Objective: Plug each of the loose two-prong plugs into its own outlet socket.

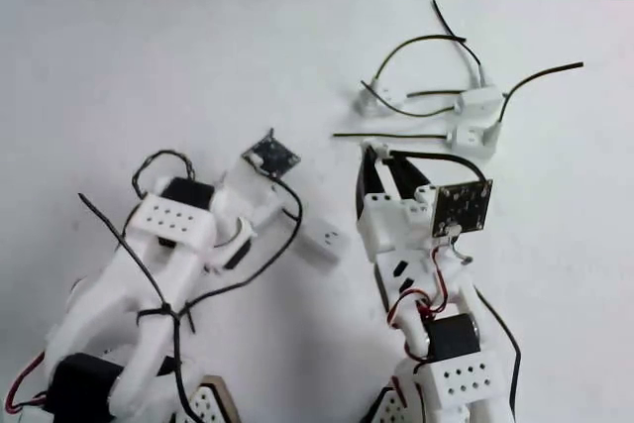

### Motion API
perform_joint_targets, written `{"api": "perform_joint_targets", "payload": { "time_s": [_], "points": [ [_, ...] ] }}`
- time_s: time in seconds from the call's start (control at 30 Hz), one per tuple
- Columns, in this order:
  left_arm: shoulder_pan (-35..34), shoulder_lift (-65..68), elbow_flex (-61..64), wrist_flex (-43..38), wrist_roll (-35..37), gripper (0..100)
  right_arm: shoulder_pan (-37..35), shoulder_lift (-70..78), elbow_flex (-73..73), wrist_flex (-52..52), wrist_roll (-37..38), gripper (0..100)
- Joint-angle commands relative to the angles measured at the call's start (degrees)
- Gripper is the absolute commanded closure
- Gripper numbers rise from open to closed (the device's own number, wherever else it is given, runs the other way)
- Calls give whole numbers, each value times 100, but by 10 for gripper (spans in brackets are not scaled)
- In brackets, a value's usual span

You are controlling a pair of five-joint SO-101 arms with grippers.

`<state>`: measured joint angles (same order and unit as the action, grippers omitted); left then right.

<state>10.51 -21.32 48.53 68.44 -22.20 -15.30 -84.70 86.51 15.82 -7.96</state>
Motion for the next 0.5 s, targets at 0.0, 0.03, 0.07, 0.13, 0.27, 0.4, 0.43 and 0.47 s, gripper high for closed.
{"api": "perform_joint_targets", "payload": {
  "time_s": [0.0, 0.03, 0.07, 0.13, 0.27, 0.4, 0.43, 0.47],
  "points": [
    [-312, -268, -9, -149, -26, 912, 75, -75, -44, -84, -18, 981],
    [-444, -277, -18, -149, -26, 862, 75, -75, -44, -84, -18, 981],
    [-585, -277, -18, -149, -26, 806, 66, -75, -44, -84, -18, 981],
    [-927, -268, -88, -211, 0, 705, 66, -75, -44, -84, -18, 981],
    [-1587, -233, -105, -879, -26, 673, 40, -75, -44, -84, -18, 981],
    [-1640, -286, -114, -1046, -26, 670, 31, -66, -44, -84, -18, 981],
    [-1543, -286, -176, -1029, -26, 671, 31, -66, -44, -84, -18, 981],
    [-1446, -277, -246, -967, -18, 671, 31, -66, -44, -84, -18, 981]
  ]
}}
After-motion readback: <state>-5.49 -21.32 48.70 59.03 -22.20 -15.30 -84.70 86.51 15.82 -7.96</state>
